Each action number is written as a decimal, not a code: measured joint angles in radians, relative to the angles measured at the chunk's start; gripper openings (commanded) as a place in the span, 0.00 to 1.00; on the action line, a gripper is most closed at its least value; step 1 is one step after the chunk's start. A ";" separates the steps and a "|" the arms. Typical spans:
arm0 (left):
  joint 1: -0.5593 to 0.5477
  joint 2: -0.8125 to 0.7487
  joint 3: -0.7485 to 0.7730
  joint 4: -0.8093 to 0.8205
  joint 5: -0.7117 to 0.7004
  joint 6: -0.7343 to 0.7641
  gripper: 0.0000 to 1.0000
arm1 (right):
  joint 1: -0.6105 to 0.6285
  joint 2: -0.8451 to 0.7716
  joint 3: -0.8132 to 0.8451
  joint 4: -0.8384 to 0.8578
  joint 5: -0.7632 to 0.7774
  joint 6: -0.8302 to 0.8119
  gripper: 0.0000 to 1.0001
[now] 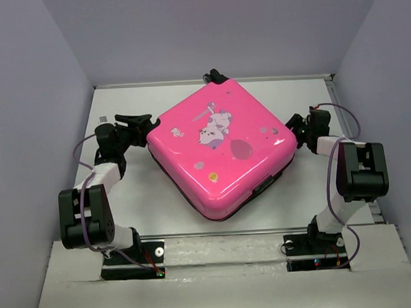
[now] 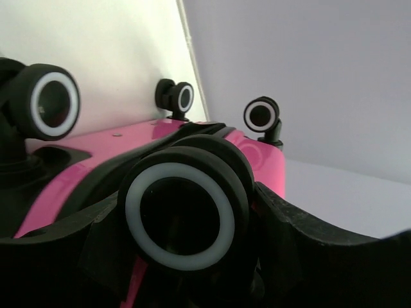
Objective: Pack the luggage
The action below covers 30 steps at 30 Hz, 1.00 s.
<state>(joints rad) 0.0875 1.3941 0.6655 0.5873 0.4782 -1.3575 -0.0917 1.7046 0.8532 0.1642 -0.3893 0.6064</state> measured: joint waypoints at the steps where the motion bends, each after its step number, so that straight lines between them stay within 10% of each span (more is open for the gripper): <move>1: 0.001 0.010 -0.006 0.007 -0.002 0.002 0.06 | 0.001 -0.002 0.000 0.000 0.003 -0.001 0.60; 6: 0.004 0.051 -0.045 0.106 0.002 -0.005 0.10 | 0.004 -0.021 -0.002 0.002 0.005 -0.001 0.60; 10: 0.005 0.070 -0.055 0.157 0.007 -0.012 0.82 | 0.007 -0.022 -0.002 0.002 0.006 -0.001 0.60; 13: 0.009 0.075 -0.046 0.145 0.017 0.032 0.99 | 0.007 -0.023 -0.002 0.002 0.005 -0.001 0.56; 24: 0.149 -0.366 -0.094 -0.208 -0.246 0.409 0.93 | 0.041 -0.039 -0.012 0.053 -0.004 0.018 0.25; 27: 0.090 -0.520 -0.295 -0.195 -0.257 0.406 0.40 | 0.041 -0.043 -0.022 0.072 -0.011 0.025 0.22; 30: -0.048 -0.569 -0.446 -0.198 -0.273 0.377 0.32 | 0.041 -0.046 -0.039 0.101 -0.018 0.038 0.18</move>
<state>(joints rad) 0.0395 0.8253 0.2199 0.3897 0.2050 -0.9802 -0.0505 1.6588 0.8143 0.2653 -0.4076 0.6445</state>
